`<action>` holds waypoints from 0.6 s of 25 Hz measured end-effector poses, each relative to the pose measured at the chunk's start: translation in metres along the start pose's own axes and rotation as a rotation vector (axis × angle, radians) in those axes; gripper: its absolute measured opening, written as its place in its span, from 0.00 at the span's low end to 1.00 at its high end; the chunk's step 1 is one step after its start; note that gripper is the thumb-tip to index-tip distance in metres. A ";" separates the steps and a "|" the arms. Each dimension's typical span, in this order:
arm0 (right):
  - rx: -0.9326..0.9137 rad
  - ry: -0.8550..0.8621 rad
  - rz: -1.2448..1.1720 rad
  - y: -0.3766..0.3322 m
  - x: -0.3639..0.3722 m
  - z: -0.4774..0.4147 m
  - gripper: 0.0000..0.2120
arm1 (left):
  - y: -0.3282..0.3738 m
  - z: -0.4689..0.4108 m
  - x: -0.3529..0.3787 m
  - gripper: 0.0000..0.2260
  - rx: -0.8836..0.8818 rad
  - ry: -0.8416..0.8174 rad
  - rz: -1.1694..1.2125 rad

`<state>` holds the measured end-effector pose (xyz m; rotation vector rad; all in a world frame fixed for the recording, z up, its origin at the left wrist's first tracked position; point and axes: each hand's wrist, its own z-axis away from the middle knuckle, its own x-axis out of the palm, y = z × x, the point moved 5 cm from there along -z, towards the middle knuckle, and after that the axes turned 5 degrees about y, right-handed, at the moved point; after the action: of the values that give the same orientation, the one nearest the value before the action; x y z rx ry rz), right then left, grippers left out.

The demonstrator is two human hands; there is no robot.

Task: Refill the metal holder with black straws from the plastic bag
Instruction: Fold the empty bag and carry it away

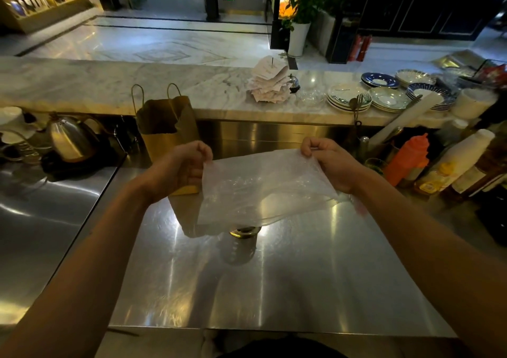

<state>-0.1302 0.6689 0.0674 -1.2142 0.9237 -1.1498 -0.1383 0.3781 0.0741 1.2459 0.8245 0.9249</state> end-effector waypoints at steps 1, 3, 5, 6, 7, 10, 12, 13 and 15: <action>0.002 -0.001 0.006 -0.002 0.002 0.000 0.21 | 0.004 -0.001 0.000 0.06 0.034 0.074 -0.151; 0.004 -0.011 0.019 -0.004 0.007 0.001 0.22 | 0.016 -0.003 0.008 0.14 0.103 0.115 -0.494; -0.003 -0.036 0.032 -0.009 0.016 0.003 0.21 | 0.022 -0.005 0.026 0.20 0.103 -0.026 -0.641; -0.012 -0.055 0.046 -0.013 0.021 0.004 0.20 | 0.021 -0.005 0.036 0.20 0.093 -0.108 -0.651; -0.025 -0.071 0.068 -0.017 0.026 0.005 0.19 | 0.021 -0.005 0.044 0.19 0.081 -0.166 -0.648; -0.083 -0.015 0.176 -0.033 0.037 0.009 0.15 | 0.019 -0.005 0.061 0.13 0.107 -0.238 -0.599; -0.108 0.060 0.181 -0.041 0.037 0.013 0.12 | 0.015 -0.002 0.065 0.12 0.131 -0.252 -0.529; -0.103 0.072 0.153 -0.042 0.035 0.014 0.12 | 0.012 0.000 0.065 0.11 0.127 -0.240 -0.479; -0.018 0.051 0.018 -0.034 0.030 0.018 0.19 | 0.006 0.006 0.062 0.10 0.111 -0.165 -0.380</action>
<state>-0.1119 0.6440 0.1057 -1.1932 0.9832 -1.1646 -0.1086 0.4324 0.0800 1.1890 0.9493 0.4698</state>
